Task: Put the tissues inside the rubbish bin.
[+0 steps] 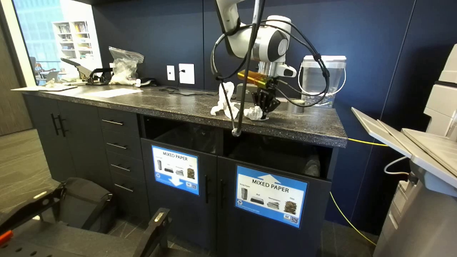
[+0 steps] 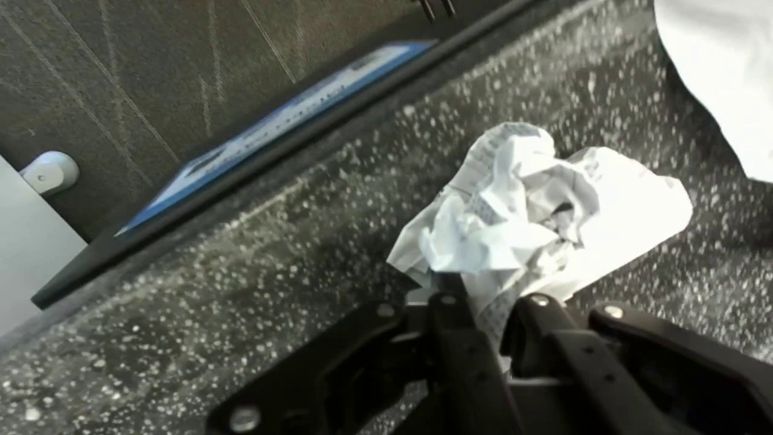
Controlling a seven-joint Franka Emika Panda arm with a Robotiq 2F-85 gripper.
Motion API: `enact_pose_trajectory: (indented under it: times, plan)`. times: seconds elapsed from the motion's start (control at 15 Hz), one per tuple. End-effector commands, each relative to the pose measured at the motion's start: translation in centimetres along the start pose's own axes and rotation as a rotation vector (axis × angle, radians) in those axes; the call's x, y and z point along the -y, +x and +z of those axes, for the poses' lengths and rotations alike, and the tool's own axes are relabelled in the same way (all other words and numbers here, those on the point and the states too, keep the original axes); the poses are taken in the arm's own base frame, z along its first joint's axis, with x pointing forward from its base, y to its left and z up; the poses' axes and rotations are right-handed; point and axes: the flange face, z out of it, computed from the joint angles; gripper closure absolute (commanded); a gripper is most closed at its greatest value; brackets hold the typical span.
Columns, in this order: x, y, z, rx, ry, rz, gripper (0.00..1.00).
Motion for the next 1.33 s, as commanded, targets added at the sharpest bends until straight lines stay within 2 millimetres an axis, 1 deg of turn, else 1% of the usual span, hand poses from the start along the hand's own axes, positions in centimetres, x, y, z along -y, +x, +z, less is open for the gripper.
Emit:
enact_pose_trajectory:
  times: [0.0,0.2,0.4,0.6,0.8,0.93,1.27]
  plan:
    - [-1.4,-4.3,-1.3,0.126,-0.029,-0.138,0.85]
    - [-2.5,-7.4,-1.9,0.218,-0.057,-0.268,0.85]
    - [-3.7,-10.3,-1.7,0.295,-0.130,-0.399,0.85]
    - [-4.4,-12.7,-1.2,0.310,-0.212,-0.535,0.85]
    - [-4.5,-14.7,-0.2,0.292,-0.260,-0.683,0.85]
    - [-4.6,-15.9,0.8,0.248,-0.260,-0.754,0.85]
    - [-5.6,-18.5,3.4,0.053,-0.190,-0.834,0.85]
